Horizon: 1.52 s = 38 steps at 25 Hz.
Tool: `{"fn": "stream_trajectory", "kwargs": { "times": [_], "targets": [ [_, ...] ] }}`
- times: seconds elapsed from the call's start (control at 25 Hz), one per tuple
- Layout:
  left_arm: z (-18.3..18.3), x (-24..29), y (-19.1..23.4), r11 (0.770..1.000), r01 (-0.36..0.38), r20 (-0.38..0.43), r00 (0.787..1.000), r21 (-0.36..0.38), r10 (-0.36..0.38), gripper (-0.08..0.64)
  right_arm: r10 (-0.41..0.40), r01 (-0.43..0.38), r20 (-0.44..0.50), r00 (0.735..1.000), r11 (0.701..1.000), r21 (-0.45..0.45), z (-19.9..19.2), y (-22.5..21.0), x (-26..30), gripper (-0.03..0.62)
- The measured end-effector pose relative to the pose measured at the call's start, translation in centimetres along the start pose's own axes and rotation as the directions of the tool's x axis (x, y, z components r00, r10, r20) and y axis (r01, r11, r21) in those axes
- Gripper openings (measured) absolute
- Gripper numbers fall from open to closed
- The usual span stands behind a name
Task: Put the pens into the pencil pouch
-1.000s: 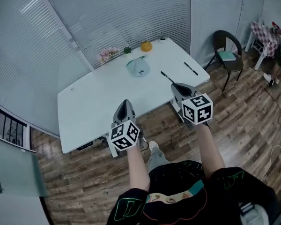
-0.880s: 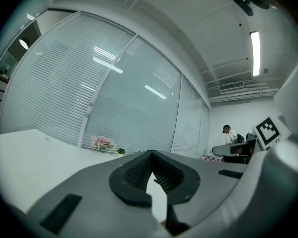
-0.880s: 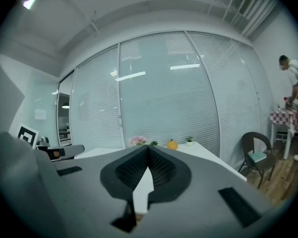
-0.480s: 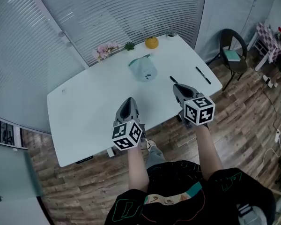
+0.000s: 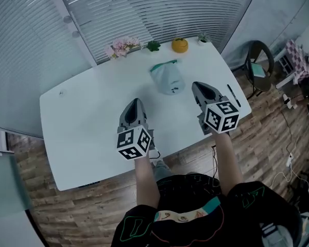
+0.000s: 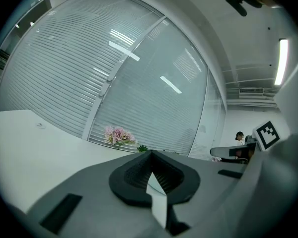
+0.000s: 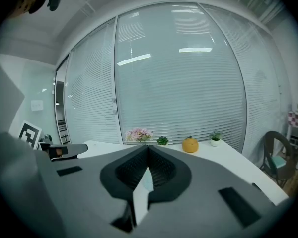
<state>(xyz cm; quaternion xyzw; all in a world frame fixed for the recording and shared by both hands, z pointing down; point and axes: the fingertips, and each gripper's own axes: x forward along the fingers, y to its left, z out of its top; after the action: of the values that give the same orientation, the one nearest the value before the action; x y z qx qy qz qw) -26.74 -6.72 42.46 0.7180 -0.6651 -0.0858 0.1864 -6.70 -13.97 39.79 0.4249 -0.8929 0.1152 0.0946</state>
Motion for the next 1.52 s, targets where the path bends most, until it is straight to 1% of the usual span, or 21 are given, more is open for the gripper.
{"fn": "stream_trajectory", "kwargs": {
  "times": [0.12,0.2,0.4,0.52,0.64,0.92,1.12,1.2,1.28,1.4,1.52],
  "targets": [
    [0.3,1.2,1.4,1.000,0.000,-0.002,1.000,-0.023,0.000,-0.005,0.031,-0.032,-0.037,0.999,0.999,-0.031,0.2,0.9,2.5,0.002],
    [0.3,2.0,2.3,0.999,0.004,-0.004,1.000,-0.039,-0.005,-0.005,0.039,-0.042,-0.059,0.997,0.998,-0.048,0.3,0.5,3.9,0.002],
    [-0.6,3.9,3.7,0.997,0.020,-0.028,0.999,-0.070,-0.022,-0.005,-0.017,0.012,-0.128,0.992,0.999,-0.039,0.1,-2.6,5.9,0.002],
    [-0.7,4.6,4.2,0.997,0.025,-0.036,0.999,-0.078,-0.028,-0.005,-0.006,-0.002,-0.184,0.983,0.999,-0.043,-0.8,-2.6,6.9,0.002],
    [-1.0,5.1,4.7,0.996,0.018,-0.045,0.999,-0.086,-0.022,-0.005,0.018,-0.033,-0.254,0.967,0.998,-0.051,-2.1,-2.4,8.7,0.002],
    [-1.7,6.0,4.9,0.996,0.001,-0.063,0.998,-0.093,-0.007,-0.005,0.073,-0.106,-0.412,0.908,0.993,-0.058,-4.6,-2.4,13.6,0.003],
    [-2.1,7.0,5.7,0.995,-0.027,-0.069,0.997,-0.101,0.020,-0.005,0.080,-0.125,-0.475,0.876,0.990,-0.064,-5.5,-3.2,16.8,0.003],
    [-2.2,7.3,5.5,0.995,-0.032,-0.075,0.997,-0.098,0.025,-0.005,0.083,-0.131,-0.506,0.859,0.990,-0.060,-6.1,-3.7,17.9,0.009],
    [-2.1,7.7,5.4,0.995,-0.035,-0.077,0.997,-0.093,0.028,-0.005,0.095,-0.144,-0.545,0.833,0.989,-0.047,-6.9,-4.0,19.0,0.037],
    [-2.1,8.0,5.6,0.995,-0.045,-0.084,0.996,-0.089,0.037,-0.004,0.112,-0.162,-0.611,0.784,0.986,-0.028,-8.5,-4.3,20.5,0.101],
    [-2.4,8.2,6.0,0.994,-0.060,-0.094,0.994,-0.090,0.051,-0.005,0.111,-0.157,-0.647,0.754,0.988,-0.014,-9.5,-4.7,21.8,0.160]
  ]
}}
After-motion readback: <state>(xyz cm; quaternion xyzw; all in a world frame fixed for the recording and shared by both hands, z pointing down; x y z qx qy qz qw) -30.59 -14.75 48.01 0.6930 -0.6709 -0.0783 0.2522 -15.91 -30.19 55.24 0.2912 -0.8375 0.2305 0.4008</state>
